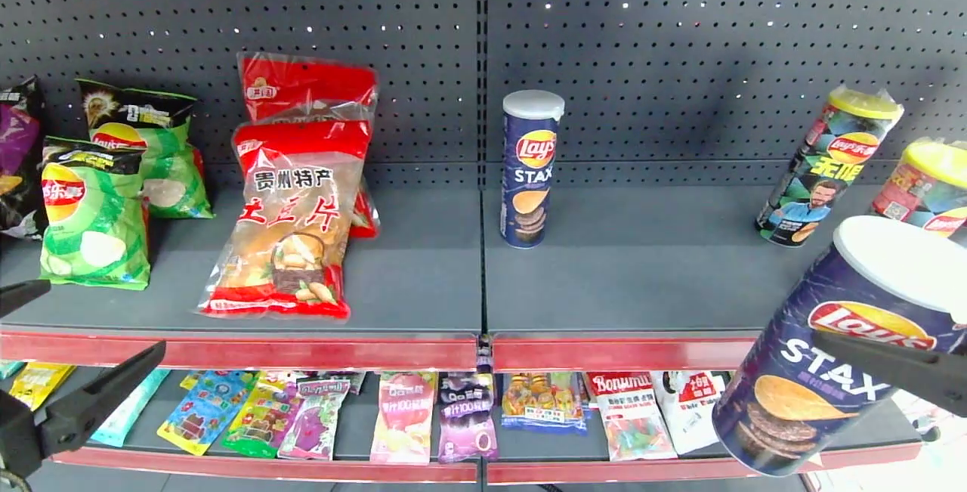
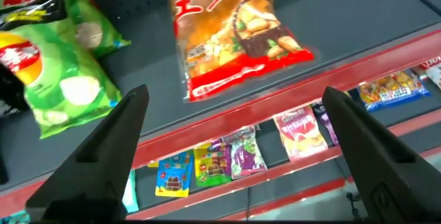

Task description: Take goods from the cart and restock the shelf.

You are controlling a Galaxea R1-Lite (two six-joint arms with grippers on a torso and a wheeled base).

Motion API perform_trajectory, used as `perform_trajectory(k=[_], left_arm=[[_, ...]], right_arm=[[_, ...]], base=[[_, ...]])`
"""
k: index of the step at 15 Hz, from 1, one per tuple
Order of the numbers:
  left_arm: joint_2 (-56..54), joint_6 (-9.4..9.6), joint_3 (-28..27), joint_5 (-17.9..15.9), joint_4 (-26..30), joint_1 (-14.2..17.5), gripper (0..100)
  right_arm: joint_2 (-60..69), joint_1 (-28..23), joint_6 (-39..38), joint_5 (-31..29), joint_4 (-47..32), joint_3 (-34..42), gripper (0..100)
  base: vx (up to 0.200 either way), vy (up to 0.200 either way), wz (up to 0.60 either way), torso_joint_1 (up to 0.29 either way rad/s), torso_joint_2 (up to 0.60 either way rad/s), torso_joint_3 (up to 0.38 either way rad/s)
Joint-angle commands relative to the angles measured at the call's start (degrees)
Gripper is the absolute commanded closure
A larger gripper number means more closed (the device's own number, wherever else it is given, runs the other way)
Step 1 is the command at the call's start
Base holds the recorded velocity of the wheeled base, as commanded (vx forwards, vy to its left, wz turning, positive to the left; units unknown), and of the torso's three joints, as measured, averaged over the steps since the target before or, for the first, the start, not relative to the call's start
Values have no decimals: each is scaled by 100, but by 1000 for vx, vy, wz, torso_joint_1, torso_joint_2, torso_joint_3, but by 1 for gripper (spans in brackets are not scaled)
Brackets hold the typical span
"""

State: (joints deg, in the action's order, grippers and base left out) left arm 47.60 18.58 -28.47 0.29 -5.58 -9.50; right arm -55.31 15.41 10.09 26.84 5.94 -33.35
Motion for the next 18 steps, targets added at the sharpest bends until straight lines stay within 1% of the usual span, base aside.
perform_trajectory(k=[1,3,4,8,9,10,11,12,13,14,15,16,18], left_arm=[[65,5,-1,6,-4,0,0],[82,5,-10,6,-13,0,0],[82,32,-1,-12,-13,-8,0],[74,41,-10,-38,-13,-17,0],[74,41,-10,-91,-13,-35,0],[118,76,-19,-240,-4,-52,0],[311,190,-107,-425,-13,-61,0],[592,278,-309,-565,-13,-79,0],[803,287,-476,-706,-13,-158,0],[1392,164,-1003,-1102,-13,-483,0],[2130,-153,-1583,-1189,-39,-878,0],[2728,-320,-2049,-1189,-277,-1169,0],[3888,-311,-2822,-1242,-936,-1256,0]], right_arm=[[-15,6,1,5,4,4,100],[-15,6,1,5,4,4,100],[-15,6,1,5,4,4,100],[-50,6,1,5,4,4,100],[-50,6,1,5,4,4,100],[-59,6,1,14,4,13,100],[-77,15,1,14,4,22,100],[-85,15,10,14,4,22,100],[-94,15,1,14,4,4,100],[-129,24,1,23,13,-40,100],[-147,24,1,14,13,-92,100],[-173,24,-7,14,13,-119,100],[-173,24,1,14,13,-136,100]], base=[[200,0,0,-2,7,7],[200,0,0,-12,-2,7],[0,0,0,0,0,0],[0,0,0,0,0,0],[0,0,0,0,0,0],[0,0,0,0,0,0],[0,0,0,0,0,0],[0,0,0,0,0,0],[0,0,0,0,0,0],[0,0,0,0,0,0],[0,0,0,0,0,0],[0,0,0,0,0,0],[0,0,0,0,0,0]])
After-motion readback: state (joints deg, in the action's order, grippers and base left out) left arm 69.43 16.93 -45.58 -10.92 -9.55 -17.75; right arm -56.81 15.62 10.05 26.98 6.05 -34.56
